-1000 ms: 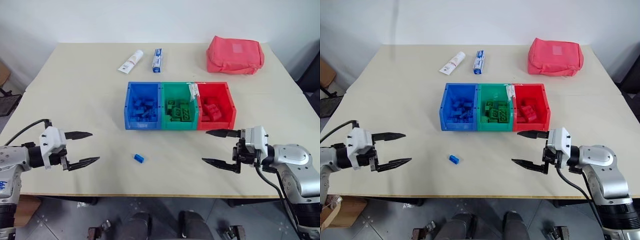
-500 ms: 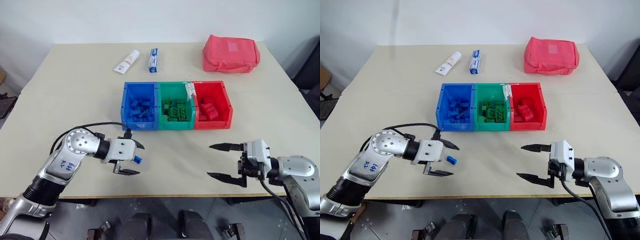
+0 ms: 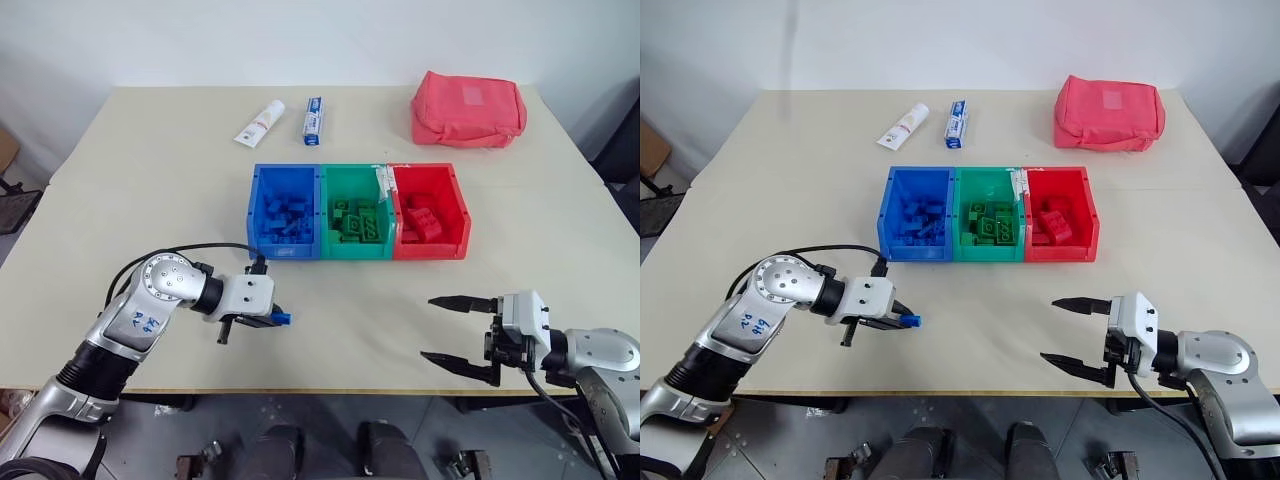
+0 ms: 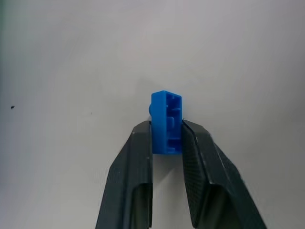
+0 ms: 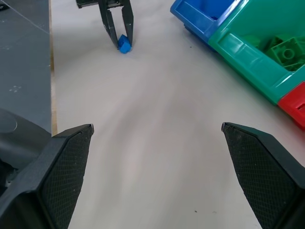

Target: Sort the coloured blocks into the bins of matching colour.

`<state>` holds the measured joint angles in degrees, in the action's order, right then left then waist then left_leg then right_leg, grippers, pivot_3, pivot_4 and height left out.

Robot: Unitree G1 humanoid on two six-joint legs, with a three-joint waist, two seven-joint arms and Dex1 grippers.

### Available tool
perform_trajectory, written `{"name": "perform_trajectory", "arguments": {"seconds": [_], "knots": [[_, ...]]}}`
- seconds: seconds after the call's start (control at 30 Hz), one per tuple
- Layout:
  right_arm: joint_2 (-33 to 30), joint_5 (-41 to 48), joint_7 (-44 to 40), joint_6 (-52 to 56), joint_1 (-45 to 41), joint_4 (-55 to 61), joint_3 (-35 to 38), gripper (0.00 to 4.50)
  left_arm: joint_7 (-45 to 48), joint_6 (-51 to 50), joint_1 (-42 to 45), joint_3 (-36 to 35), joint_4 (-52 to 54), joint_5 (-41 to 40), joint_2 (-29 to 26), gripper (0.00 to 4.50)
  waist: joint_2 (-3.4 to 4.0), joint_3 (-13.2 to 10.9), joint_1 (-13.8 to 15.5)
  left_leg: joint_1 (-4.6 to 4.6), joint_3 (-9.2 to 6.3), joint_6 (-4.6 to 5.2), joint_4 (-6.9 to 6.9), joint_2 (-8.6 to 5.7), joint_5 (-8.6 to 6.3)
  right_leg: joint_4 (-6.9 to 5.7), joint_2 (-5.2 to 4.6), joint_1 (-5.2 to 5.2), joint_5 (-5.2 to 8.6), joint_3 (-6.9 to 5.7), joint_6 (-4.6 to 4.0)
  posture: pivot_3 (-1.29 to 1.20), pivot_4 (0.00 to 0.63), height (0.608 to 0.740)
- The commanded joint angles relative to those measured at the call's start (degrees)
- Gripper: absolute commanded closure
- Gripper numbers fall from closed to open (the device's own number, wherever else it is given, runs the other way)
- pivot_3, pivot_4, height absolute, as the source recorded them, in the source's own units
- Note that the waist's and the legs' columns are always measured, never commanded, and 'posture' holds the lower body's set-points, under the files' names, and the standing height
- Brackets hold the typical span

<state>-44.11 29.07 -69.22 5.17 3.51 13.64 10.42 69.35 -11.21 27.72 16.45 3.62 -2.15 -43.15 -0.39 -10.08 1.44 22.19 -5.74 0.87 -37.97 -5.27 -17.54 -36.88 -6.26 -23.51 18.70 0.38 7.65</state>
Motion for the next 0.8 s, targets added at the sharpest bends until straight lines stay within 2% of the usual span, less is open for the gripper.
{"name": "perform_trajectory", "arguments": {"seconds": [0.03,0.17,0.27,0.33,0.47,0.53,0.57,0.8], "knots": [[0.3,2.9,2.6,1.7,0.3,2.9,3.5,0.0,-3.7,-5.2,0.7,-5.2,2.1,-4.7,2.5,4.0,0.0,0.0,0.0,0.0,-0.01,0.0,-0.01,0.01,0.0,0.0,0.0,0.0,0.0,0.0,0.0,0.0,0.15,0.74],[3.3,6.4,9.3,4.0,-1.3,3.5,7.4,0.0,-12.7,-11.7,4.0,-12.4,4.3,-8.7,7.6,4.0,-0.02,0.0,0.0,0.01,-0.04,-0.01,-0.04,0.03,0.0,-0.01,0.01,0.0,0.0,0.0,0.0,0.0,0.15,0.74],[6.0,6.8,14.5,3.2,-4.5,2.5,10.0,0.0,-26.2,-18.6,9.4,-15.9,3.0,-5.7,13.1,4.0,-0.02,0.0,0.1,0.01,-0.04,0.0,-0.1,-0.02,0.01,-0.05,0.01,0.01,-0.02,-0.03,0.04,0.0,0.15,0.74],[7.8,6.5,17.7,2.5,-6.5,1.8,10.9,0.0,-33.1,-20.9,12.4,-16.8,0.3,-3.8,16.3,4.0,-0.03,0.0,0.1,0.01,-0.04,0.0,-0.11,-0.04,0.01,-0.06,0.02,0.01,-0.03,-0.05,0.06,0.0,0.15,0.74],[9.4,4.7,19.5,1.9,-7.6,1.9,9.9,0.0,-38.9,-18.0,15.9,-15.0,-6.5,-1.8,21.4,4.0,-0.03,0.0,0.1,0.0,-0.02,-0.01,-0.05,-0.04,0.01,-0.13,0.04,-0.03,-0.03,-0.06,0.07,0.0,0.15,0.74],[9.8,4.4,20.0,1.7,-7.8,2.4,9.5,0.0,-39.9,-18.1,16.8,-14.9,-8.0,-1.6,22.4,3.25,-0.04,0.0,0.1,0.01,-0.01,0.0,-0.06,-0.05,0.01,-0.15,0.05,-0.03,-0.04,-0.07,0.07,0.0,0.15,0.74],[9.9,4.3,20.1,1.7,-7.8,2.6,9.5,0.0,-39.8,-18.3,16.9,-14.8,-8.4,-1.7,22.4,3.01,-0.04,0.0,-0.1,0.02,0.0,0.0,-0.08,-0.05,0.01,-0.14,0.05,-0.04,-0.04,-0.07,0.07,0.0,0.15,0.74],[7.8,2.2,17.0,-0.4,-7.7,1.3,8.5,0.0,-36.5,-18.1,15.9,-15.5,-6.6,-3.4,18.6,0.81,-0.03,0.0,-0.1,0.03,0.02,-0.02,-0.06,-0.04,0.02,-0.12,0.05,-0.1,-0.04,-0.03,0.07,0.0,0.15,0.74]]}}
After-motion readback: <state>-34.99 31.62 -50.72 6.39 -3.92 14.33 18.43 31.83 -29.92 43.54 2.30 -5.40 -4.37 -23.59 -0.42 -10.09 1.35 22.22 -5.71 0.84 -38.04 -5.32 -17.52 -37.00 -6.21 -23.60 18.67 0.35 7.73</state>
